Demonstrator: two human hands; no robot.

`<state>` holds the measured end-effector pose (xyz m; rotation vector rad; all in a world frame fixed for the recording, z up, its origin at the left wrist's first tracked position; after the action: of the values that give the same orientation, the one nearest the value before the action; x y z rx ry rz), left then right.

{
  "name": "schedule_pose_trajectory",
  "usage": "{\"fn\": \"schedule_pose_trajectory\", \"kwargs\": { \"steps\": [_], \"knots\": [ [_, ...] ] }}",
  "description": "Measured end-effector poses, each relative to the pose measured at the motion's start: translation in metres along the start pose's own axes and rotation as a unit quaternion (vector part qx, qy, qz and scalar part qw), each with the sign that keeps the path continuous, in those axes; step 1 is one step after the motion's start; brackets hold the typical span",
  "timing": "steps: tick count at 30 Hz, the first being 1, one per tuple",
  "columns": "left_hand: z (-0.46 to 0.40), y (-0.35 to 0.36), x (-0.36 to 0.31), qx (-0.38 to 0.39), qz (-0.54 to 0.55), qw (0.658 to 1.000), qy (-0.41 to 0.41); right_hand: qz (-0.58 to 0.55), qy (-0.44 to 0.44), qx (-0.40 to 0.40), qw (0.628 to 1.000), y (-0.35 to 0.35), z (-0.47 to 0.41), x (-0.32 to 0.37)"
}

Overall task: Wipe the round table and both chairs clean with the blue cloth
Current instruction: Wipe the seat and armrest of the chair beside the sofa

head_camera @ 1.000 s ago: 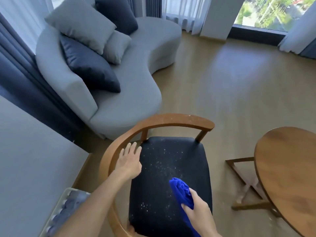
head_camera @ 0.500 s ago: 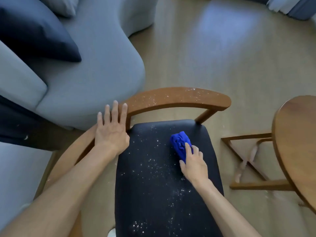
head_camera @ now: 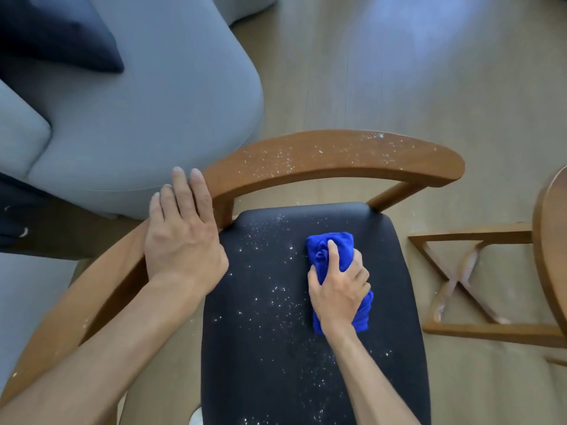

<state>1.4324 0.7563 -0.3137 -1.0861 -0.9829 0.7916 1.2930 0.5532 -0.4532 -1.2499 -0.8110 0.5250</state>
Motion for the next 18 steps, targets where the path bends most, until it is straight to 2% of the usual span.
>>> {"fn": "schedule_pose_trajectory", "kwargs": {
  "steps": [2,3,5,9,11,13,14,15,16,18],
  "knots": [
    [-0.003,0.006,-0.001,-0.006,0.011,1.0,-0.003,-0.039,0.01,-0.052,0.998,0.003,0.004,0.009],
    [-0.004,0.006,-0.001,-0.008,0.014,1.0,-0.007,-0.061,-0.022,-0.068,0.996,0.007,0.014,0.022],
    [-0.005,0.01,0.0,-0.012,0.017,1.0,-0.011,-0.099,-0.151,-0.032,0.983,0.022,0.061,0.063],
    [-0.003,0.011,0.0,-0.018,0.036,0.999,-0.014,-0.137,-0.372,0.041,0.917,0.051,0.185,0.11],
    [-0.003,0.01,0.001,-0.015,0.034,0.999,-0.014,-0.127,-0.46,0.07,0.876,0.053,0.201,0.105],
    [-0.002,0.008,0.003,-0.015,0.036,0.999,-0.013,-0.12,-0.512,0.07,0.848,0.043,0.173,0.085],
    [-0.002,0.008,0.003,-0.014,0.037,0.999,-0.013,-0.11,-0.517,0.047,0.847,0.033,0.143,0.071],
    [-0.003,0.007,0.003,-0.016,0.036,0.999,-0.012,-0.088,-0.498,0.009,0.863,0.022,0.105,0.054],
    [-0.003,0.006,0.003,-0.019,0.035,0.999,-0.013,-0.066,-0.452,-0.036,0.889,0.01,0.06,0.033],
    [-0.003,0.006,0.001,-0.025,0.029,0.999,-0.013,-0.021,-0.302,-0.113,0.946,-0.014,-0.027,-0.016]
  ]
}}
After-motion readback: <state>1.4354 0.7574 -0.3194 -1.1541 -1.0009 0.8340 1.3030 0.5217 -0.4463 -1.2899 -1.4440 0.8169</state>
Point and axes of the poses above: each hand's wrist, its own z-axis away from the middle knuckle, its own y-axis out of the palm, x = y × z, the point moved 6 cm from there along -z, towards the middle knuckle, and after that the axes turned 5 degrees about -z, right-handed, at the moved point
